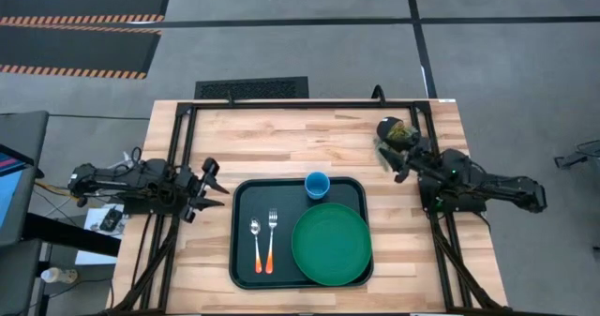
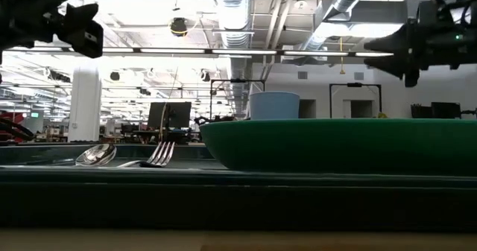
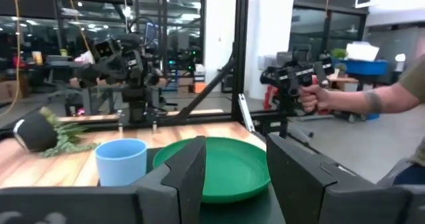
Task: Pick and place plate/cup/fork/spoon on tray
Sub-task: Return to Home Position
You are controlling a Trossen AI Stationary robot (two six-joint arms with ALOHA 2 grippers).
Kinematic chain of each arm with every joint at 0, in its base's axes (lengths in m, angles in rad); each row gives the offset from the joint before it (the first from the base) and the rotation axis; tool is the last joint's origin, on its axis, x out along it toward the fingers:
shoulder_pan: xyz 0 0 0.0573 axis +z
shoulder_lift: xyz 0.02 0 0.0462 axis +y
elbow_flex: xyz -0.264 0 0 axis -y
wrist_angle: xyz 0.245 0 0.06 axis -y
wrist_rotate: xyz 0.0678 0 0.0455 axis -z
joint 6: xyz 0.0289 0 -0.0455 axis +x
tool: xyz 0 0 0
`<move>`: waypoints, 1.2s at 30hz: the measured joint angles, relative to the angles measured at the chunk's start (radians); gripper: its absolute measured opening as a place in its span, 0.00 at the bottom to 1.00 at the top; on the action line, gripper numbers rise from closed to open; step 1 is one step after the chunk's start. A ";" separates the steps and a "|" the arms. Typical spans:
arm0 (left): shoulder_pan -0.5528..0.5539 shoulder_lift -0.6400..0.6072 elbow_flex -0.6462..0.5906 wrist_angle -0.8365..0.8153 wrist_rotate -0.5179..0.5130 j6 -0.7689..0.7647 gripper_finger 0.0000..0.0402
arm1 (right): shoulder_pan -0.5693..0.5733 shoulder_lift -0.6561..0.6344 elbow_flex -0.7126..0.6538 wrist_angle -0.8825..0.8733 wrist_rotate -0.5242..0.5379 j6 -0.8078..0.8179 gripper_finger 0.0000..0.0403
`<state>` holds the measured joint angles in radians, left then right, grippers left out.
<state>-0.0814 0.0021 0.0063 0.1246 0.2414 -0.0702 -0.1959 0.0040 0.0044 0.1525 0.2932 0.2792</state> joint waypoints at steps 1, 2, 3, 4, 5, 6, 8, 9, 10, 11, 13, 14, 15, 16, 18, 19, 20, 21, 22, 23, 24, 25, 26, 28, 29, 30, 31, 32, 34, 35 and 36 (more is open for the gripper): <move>0.000 0.000 0.000 -0.008 0.000 0.007 0.37 | 0.000 0.001 0.000 -0.022 0.001 0.013 0.63; 0.000 0.001 0.000 -0.017 -0.001 0.014 0.37 | 0.000 0.003 0.000 -0.050 0.001 0.026 0.63; 0.000 0.001 0.000 -0.026 -0.005 0.020 0.37 | 0.000 0.008 0.000 -0.075 0.001 0.037 0.63; 0.000 0.000 0.000 -0.034 -0.011 0.022 0.37 | 0.000 0.011 0.000 -0.082 0.000 0.039 0.63; 0.000 0.001 0.000 -0.039 -0.013 0.022 0.37 | 0.001 0.010 0.000 -0.081 -0.004 0.026 0.63; 0.000 0.002 0.000 -0.045 -0.014 0.022 0.37 | 0.003 0.006 0.000 -0.081 -0.007 0.002 0.63; 0.000 0.003 0.000 -0.056 -0.013 0.024 0.37 | 0.013 0.003 0.000 -0.083 -0.007 -0.045 0.63; 0.000 0.003 0.000 -0.056 -0.013 0.029 0.37 | 0.016 0.002 0.000 -0.085 -0.007 -0.068 0.63; 0.000 0.002 0.000 -0.055 -0.014 0.034 0.37 | 0.022 0.002 0.000 -0.085 -0.007 -0.091 0.63; 0.000 0.002 0.000 -0.054 -0.015 0.039 0.37 | 0.027 0.003 0.000 -0.086 -0.007 -0.110 0.63; 0.000 0.002 0.000 -0.055 -0.019 0.048 0.37 | 0.034 0.003 0.000 -0.087 -0.007 -0.135 0.63; 0.000 0.002 0.000 -0.055 -0.020 0.051 0.37 | 0.036 0.003 0.000 -0.088 -0.007 -0.144 0.63; 0.000 0.003 0.000 -0.055 -0.020 0.051 0.37 | 0.038 0.003 0.000 -0.089 -0.007 -0.146 0.63; -0.001 0.003 0.000 -0.055 -0.026 0.051 0.37 | 0.038 0.003 0.000 -0.089 -0.007 -0.146 0.63; -0.001 0.003 0.000 -0.057 -0.053 0.051 0.37 | 0.038 0.003 0.000 -0.091 -0.007 -0.146 0.63; -0.001 0.003 0.000 -0.059 -0.073 0.051 0.37 | 0.038 0.003 0.000 -0.091 -0.007 -0.146 0.63; -0.001 0.003 0.000 -0.060 -0.097 0.051 0.37 | 0.038 0.003 0.000 -0.092 -0.006 -0.146 0.63; -0.001 0.003 0.000 -0.062 -0.123 0.049 0.37 | 0.038 0.003 0.000 -0.092 -0.006 -0.146 0.63; -0.001 0.003 0.000 -0.066 -0.151 0.036 0.37 | 0.038 0.003 0.000 -0.092 -0.006 -0.147 0.63; -0.001 0.002 0.000 -0.074 -0.176 0.016 0.37 | 0.038 0.003 0.001 -0.092 -0.006 -0.149 0.63; -0.001 0.002 0.000 -0.083 -0.198 -0.011 0.37 | 0.038 0.003 0.001 -0.092 -0.006 -0.149 0.63; -0.001 0.003 0.000 -0.090 -0.216 -0.035 0.37 | 0.038 0.003 0.000 -0.092 -0.006 -0.149 0.63; -0.001 0.003 0.000 -0.093 -0.234 -0.051 0.37 | 0.038 0.003 0.000 -0.092 -0.006 -0.149 0.63; 0.000 0.003 0.000 -0.092 -0.261 -0.065 0.37 | 0.038 0.003 0.001 -0.093 -0.006 -0.149 0.63; -0.001 0.003 0.000 -0.092 -0.269 -0.066 0.37 | 0.038 0.003 0.001 -0.093 -0.006 -0.149 0.63; -0.001 0.003 0.000 -0.091 -0.274 -0.067 0.37 | 0.038 0.003 0.001 -0.093 -0.006 -0.149 0.63; -0.001 0.003 0.000 -0.091 -0.274 -0.067 0.37 | 0.038 0.003 0.001 -0.093 -0.006 -0.149 0.63; -0.001 0.003 0.000 -0.091 -0.275 -0.067 0.37 | 0.038 0.003 0.001 -0.093 -0.006 -0.149 0.63; -0.001 0.003 0.000 -0.090 -0.274 -0.067 0.37 | 0.038 0.003 0.001 -0.093 -0.006 -0.149 0.63; -0.001 0.003 0.000 -0.090 -0.274 -0.067 0.37 | 0.038 0.003 0.001 -0.093 -0.006 -0.149 0.63; -0.001 0.003 0.000 -0.090 -0.275 -0.067 0.37 | 0.038 0.003 0.001 -0.093 -0.005 -0.149 0.63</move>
<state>-0.0822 0.0048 0.0063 0.0342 -0.0333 -0.1375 -0.1581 0.0071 0.0051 0.0593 0.2877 0.1303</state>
